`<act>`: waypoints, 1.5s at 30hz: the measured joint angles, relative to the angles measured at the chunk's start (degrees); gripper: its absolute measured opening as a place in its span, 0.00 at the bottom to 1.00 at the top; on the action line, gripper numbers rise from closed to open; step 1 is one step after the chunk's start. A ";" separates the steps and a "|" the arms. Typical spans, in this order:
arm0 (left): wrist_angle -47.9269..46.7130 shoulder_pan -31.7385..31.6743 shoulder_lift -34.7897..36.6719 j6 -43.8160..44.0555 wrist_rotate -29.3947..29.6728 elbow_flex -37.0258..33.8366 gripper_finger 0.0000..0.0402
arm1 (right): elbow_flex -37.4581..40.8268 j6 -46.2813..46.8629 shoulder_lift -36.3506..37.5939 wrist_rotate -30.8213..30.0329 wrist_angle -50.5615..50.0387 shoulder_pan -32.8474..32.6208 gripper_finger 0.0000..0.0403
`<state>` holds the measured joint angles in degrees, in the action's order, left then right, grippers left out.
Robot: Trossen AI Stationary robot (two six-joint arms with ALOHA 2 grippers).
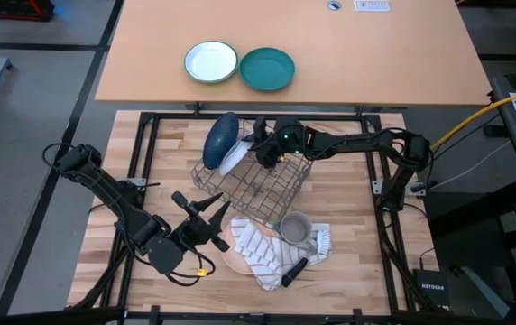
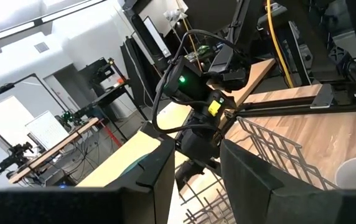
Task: Sort dishes
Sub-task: Put the white plate into the dish rack
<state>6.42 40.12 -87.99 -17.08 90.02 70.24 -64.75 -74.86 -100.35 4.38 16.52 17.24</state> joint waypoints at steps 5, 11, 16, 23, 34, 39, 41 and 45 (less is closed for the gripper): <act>-0.02 0.00 0.00 -0.01 0.00 0.00 0.30 | 0.00 0.00 0.01 -5.47 1.57 0.00 0.35; 0.00 0.00 0.00 -0.01 0.00 0.00 0.30 | 0.00 0.32 0.01 -7.77 9.03 0.04 0.36; 0.00 -0.02 0.00 -0.01 0.00 0.00 0.30 | -0.07 2.87 0.01 -3.85 11.48 0.04 0.36; 0.00 0.00 0.00 0.14 0.00 0.00 0.30 | -0.07 2.94 0.01 -3.03 7.14 0.02 0.36; 0.00 -0.49 0.00 -1.42 -0.02 0.00 0.30 | -0.07 4.09 0.01 5.21 5.48 -2.43 0.37; -0.50 -6.21 0.00 -1.73 -0.33 -0.04 0.30 | -0.07 4.01 0.03 5.25 6.22 -3.18 0.37; -1.56 -9.41 0.02 0.94 -1.76 -0.72 0.30 | -0.07 4.05 0.03 5.23 6.14 -3.13 0.37; -4.54 -14.70 0.02 8.32 -3.43 -3.03 0.30 | -0.07 4.05 0.03 5.20 6.11 -2.98 0.37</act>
<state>1.87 25.42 -87.96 -8.77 86.59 67.21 -64.82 -70.81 -100.31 9.58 22.63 14.26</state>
